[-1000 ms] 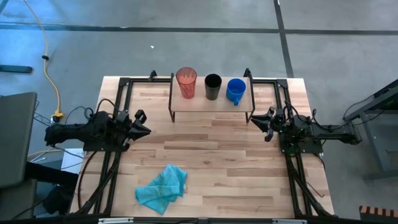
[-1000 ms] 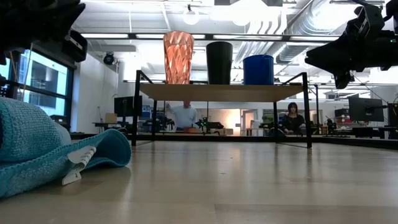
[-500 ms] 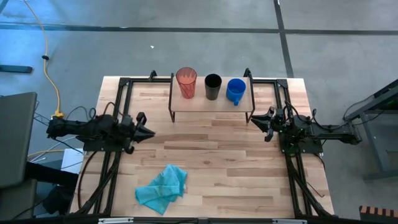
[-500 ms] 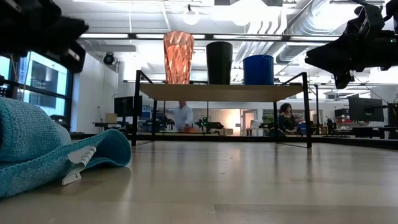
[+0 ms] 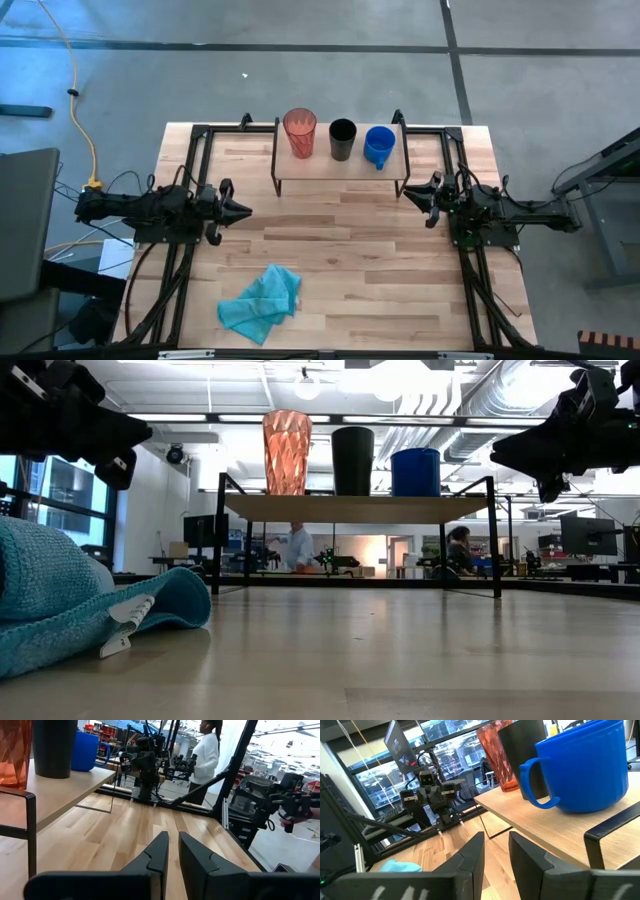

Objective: Stack small to large cups/mugs on shelf
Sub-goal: Return to Home Position

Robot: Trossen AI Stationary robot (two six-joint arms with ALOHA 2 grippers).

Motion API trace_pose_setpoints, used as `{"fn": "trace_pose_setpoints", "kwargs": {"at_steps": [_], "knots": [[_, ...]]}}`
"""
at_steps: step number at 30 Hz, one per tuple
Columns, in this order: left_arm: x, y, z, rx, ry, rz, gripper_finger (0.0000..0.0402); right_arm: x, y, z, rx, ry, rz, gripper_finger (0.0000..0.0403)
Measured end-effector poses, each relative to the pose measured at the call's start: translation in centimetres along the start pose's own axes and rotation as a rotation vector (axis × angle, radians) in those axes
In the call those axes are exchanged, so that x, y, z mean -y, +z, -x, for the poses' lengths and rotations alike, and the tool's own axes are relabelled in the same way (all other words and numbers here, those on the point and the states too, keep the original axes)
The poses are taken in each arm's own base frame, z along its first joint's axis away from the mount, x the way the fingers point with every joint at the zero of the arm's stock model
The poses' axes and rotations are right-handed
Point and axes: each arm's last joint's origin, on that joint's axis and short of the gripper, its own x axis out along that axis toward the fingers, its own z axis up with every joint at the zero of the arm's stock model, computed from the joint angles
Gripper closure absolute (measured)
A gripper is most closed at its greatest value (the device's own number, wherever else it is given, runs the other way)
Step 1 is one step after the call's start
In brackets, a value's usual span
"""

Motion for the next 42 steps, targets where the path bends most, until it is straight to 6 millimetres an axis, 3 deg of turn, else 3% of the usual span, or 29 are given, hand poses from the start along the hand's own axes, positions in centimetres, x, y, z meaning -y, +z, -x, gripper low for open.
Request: {"fn": "trace_pose_setpoints", "kwargs": {"at_steps": [14,25,35,42], "knots": [[0.1,-0.1,0.0,-0.016,-0.04,0.004,0.0369,-0.2,-0.6,-0.2,-0.085,0.095,0.13,0.0323],[0.1,-0.1,0.0,-0.016,-0.04,0.005,0.0369,-0.4,-2.5,-0.9,-0.337,0.193,0.013,0.0323],[0.1,-0.1,0.0,-0.016,-0.04,0.009,0.0369,-1.3,-0.8,-1.0,-0.155,0.353,0.118,0.0323],[0.1,-0.1,0.0,-0.017,-0.044,0.028,0.0369,-1.4,-0.5,-0.8,-0.136,0.386,0.123,0.0323]]}}
